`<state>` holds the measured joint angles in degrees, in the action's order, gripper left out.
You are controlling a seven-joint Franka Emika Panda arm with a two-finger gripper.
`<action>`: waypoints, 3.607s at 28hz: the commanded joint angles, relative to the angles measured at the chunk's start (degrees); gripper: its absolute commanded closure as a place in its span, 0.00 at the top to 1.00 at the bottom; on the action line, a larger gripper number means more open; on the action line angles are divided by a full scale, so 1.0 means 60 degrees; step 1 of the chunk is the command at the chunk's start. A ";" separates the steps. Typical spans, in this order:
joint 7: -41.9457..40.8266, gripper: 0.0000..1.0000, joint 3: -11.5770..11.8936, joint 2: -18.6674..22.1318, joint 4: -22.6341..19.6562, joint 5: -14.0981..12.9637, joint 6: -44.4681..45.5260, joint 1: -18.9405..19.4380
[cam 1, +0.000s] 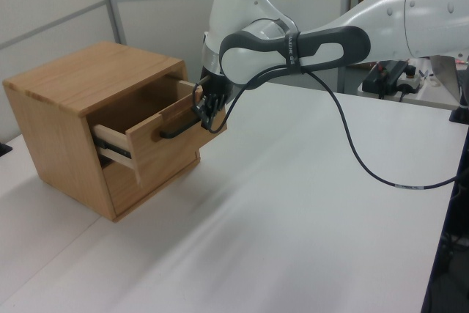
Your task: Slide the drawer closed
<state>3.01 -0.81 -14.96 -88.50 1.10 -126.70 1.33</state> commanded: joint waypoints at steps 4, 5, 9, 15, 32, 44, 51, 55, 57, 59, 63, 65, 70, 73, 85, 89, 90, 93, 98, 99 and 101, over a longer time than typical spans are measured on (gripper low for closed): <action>0.0246 0.00 0.0106 -0.0040 0.0160 0.0124 -0.0299 0.0086; 0.0260 0.00 0.0121 -0.0040 0.0160 0.0109 -0.0531 0.0086; 0.0348 0.00 0.0150 -0.0040 0.0130 0.0123 -0.1366 0.0071; 0.0451 0.00 0.0150 -0.0405 0.0101 0.0650 -0.2610 0.0042; 0.0597 0.00 0.0180 -0.1665 0.0115 0.0885 -0.6332 -0.0017; 0.0597 0.00 0.0180 -0.2061 0.0130 0.0885 -0.8149 -0.0119; 0.0583 0.00 0.0224 -0.2369 0.0174 0.0900 -0.8824 -0.0178; 0.0583 0.00 0.0224 -0.2589 0.0379 0.0900 -0.9044 -0.0193; 0.0568 0.00 0.0224 -0.2705 0.0525 0.0914 -0.9161 -0.0193; 0.0568 0.00 0.0224 -0.2808 0.0599 0.0900 -0.9205 -0.0193; 0.0568 0.00 0.0238 -0.2853 0.0701 0.0900 -0.9205 -0.0193; 0.0568 0.00 0.0238 -0.2867 0.0702 0.0914 -0.9220 -0.0193; 0.0524 0.00 0.0238 -0.2897 0.0818 0.0915 -0.9352 -0.0266; 0.0510 0.00 0.0238 -0.2868 0.0936 0.0900 -0.9367 -0.0280; 0.0583 0.00 0.0194 -0.1550 0.0263 0.0768 -0.6865 -0.0354; 0.0612 0.00 0.0165 -0.0993 -0.0337 0.0739 -0.5720 -0.0295; 0.0641 0.00 0.0165 -0.0891 -0.0469 0.0739 -0.5632 -0.0295; 0.0963 0.00 0.0121 -0.0524 -0.0909 0.0724 -0.5149 -0.0266; 0.1198 0.00 0.0092 -0.0129 -0.0910 0.0724 -0.3263 -0.0266; 0.1198 0.00 0.0077 -0.0070 -0.0881 0.0724 -0.2838 -0.0266; 0.1125 0.06 0.0077 0.0134 -0.0779 0.0680 -0.1582 -0.0266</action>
<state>8.50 -0.27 -19.05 -90.58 5.23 -147.30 -0.44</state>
